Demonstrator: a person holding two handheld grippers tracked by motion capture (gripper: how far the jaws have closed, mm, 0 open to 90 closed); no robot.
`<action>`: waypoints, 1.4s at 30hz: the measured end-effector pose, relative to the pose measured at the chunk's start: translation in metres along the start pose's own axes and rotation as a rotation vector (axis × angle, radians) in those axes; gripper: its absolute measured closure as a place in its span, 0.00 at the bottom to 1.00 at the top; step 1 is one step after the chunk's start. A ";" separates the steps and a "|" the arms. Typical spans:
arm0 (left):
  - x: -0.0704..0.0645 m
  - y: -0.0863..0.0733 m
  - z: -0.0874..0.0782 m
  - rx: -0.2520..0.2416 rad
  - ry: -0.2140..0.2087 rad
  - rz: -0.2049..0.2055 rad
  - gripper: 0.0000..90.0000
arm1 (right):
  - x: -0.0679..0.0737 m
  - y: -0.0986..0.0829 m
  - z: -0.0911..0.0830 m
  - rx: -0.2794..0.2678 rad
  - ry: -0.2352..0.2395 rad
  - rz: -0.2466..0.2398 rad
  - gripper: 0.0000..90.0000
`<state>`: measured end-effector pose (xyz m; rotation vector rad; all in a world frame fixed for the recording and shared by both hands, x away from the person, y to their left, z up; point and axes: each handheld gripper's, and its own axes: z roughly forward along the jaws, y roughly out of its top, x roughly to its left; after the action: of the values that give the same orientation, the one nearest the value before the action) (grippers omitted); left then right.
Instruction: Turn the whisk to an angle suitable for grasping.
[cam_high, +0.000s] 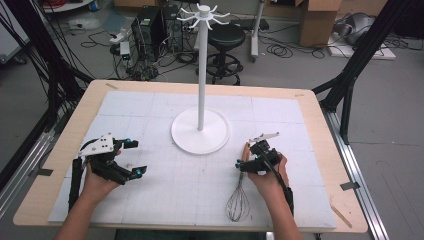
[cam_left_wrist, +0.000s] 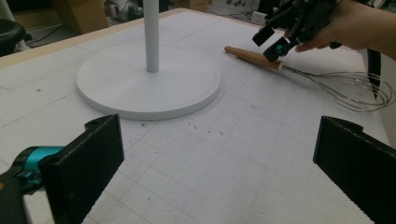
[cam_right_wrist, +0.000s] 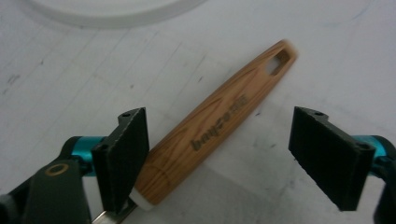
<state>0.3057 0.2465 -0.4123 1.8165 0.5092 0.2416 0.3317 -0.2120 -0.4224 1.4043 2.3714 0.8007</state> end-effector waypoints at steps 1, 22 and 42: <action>0.000 0.000 0.000 0.000 0.000 0.000 0.03 | 0.000 0.000 0.002 0.013 0.029 0.005 0.30; -0.001 0.000 0.000 -0.001 -0.006 0.002 0.03 | 0.011 0.004 0.006 0.097 0.004 0.031 0.39; 0.000 -0.001 0.002 0.007 -0.004 0.000 0.03 | -0.009 -0.005 -0.012 0.127 -0.030 -0.025 0.70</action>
<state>0.3059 0.2450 -0.4135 1.8237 0.5078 0.2357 0.3263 -0.2258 -0.4160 1.4205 2.4494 0.6283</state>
